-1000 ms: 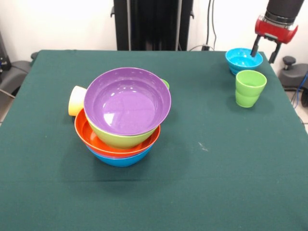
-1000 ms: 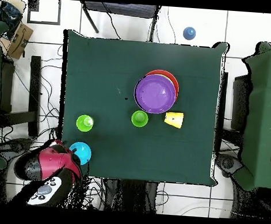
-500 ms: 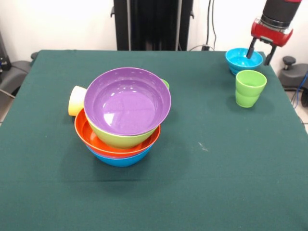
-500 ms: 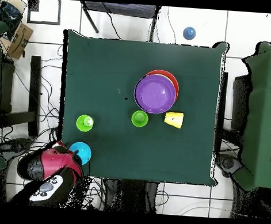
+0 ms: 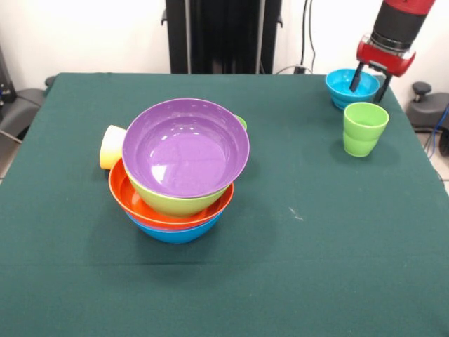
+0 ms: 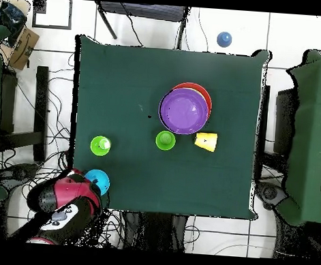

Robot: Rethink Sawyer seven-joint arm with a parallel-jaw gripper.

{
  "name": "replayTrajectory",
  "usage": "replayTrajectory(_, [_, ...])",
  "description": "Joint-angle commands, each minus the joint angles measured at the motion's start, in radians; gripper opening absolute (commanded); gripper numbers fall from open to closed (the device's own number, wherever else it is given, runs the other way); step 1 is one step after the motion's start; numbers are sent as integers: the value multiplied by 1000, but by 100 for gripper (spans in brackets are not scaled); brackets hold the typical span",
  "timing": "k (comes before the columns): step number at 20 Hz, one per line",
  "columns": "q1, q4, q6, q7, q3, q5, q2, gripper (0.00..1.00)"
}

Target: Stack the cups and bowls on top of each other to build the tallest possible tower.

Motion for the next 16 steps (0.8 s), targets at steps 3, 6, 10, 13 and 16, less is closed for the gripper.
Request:
replayTrajectory(3, [-17,-21,-82,156,94,24,54,100])
replayTrajectory(6, [-16,-25,-83,155,92,26,60,100])
replayTrajectory(10, [-5,-35,-79,163,87,39,69,100])
replayTrajectory(13, [15,-50,-62,151,63,37,78,0])
replayTrajectory(16, [21,-52,-69,159,54,44,82,0])
